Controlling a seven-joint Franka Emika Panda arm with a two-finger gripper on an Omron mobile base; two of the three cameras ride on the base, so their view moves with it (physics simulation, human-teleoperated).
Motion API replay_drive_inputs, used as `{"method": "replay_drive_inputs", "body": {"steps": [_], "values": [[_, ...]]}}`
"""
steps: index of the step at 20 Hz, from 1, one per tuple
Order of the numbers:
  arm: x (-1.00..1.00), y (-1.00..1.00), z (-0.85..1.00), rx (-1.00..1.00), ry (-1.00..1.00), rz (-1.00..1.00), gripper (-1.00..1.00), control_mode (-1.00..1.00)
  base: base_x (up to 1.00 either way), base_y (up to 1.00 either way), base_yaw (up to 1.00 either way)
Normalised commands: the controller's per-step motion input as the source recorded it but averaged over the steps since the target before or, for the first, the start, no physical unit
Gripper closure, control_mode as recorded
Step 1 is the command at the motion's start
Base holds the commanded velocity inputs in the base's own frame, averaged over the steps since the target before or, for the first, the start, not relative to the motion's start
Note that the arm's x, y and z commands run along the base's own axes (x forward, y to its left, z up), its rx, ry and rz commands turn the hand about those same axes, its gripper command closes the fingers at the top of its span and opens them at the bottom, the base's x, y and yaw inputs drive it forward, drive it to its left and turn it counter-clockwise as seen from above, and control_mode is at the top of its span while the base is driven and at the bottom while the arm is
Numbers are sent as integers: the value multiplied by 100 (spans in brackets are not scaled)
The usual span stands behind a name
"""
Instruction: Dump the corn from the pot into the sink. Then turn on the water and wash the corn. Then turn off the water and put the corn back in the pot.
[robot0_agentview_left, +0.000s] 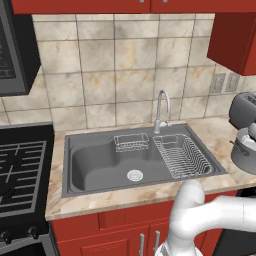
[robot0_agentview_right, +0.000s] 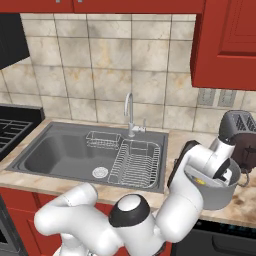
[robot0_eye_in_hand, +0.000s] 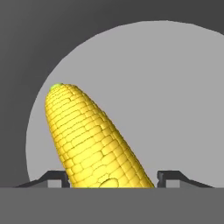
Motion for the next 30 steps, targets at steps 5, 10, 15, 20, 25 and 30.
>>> {"method": "replay_drive_inputs", "body": {"steps": [5, 10, 15, 20, 25, 30], "values": [[0, -30, 26, 0, 0, 0, 100, -100, 0, 0, 0], [12, -36, 55, -1, -4, 0, 100, -100, 0, 0, 0], [16, -24, 62, -1, -4, 0, 100, -100, 0, 0, 0], [0, -7, 56, -1, -4, 0, 100, -100, 0, 0, 0], [0, -2, 48, -3, -3, 0, 100, -100, 0, 0, 0], [-21, -1, 57, -5, -8, 0, 100, -100, 0, 0, 0]]}}
